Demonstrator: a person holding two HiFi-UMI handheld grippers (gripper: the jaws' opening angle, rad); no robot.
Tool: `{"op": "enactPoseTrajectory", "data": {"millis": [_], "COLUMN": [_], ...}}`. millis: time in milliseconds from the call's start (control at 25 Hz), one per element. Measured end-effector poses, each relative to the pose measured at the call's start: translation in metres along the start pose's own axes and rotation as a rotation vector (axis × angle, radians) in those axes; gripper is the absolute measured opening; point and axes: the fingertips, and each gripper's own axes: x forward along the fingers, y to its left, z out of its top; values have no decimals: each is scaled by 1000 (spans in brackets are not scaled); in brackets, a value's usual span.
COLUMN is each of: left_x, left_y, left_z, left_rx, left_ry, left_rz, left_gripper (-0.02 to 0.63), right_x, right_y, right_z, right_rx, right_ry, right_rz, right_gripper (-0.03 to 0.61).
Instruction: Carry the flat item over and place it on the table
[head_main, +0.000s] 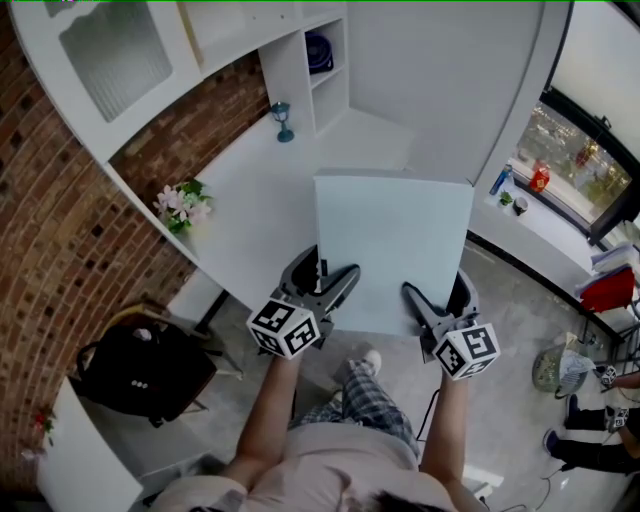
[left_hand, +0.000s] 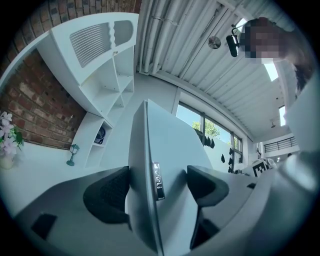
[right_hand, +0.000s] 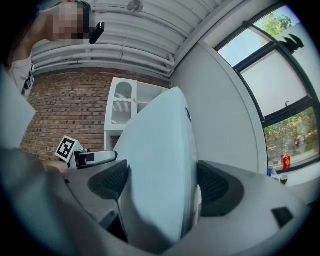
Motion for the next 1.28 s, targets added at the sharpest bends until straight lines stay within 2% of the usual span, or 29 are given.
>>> {"op": "enactPoseTrajectory", "data": {"millis": [320, 600, 880, 1280], "left_x": [31, 83, 180, 295], "left_y": [30, 71, 145, 268], "left_z": [2, 4, 16, 53], "left_rx": [1, 12, 34, 30], "left_ry": [-2, -21, -56, -99], "left_rz": [15, 48, 127, 320], "left_gripper": [348, 348, 348, 350], "right_x": [37, 95, 206, 387], "right_y": [-25, -69, -150, -237], "right_z": [-4, -4, 4, 25], "right_rx": [22, 12, 3, 26], "right_ry": [5, -3, -8, 57], "right_rz": [5, 44, 129, 306], "right_gripper": [443, 443, 443, 443]}}
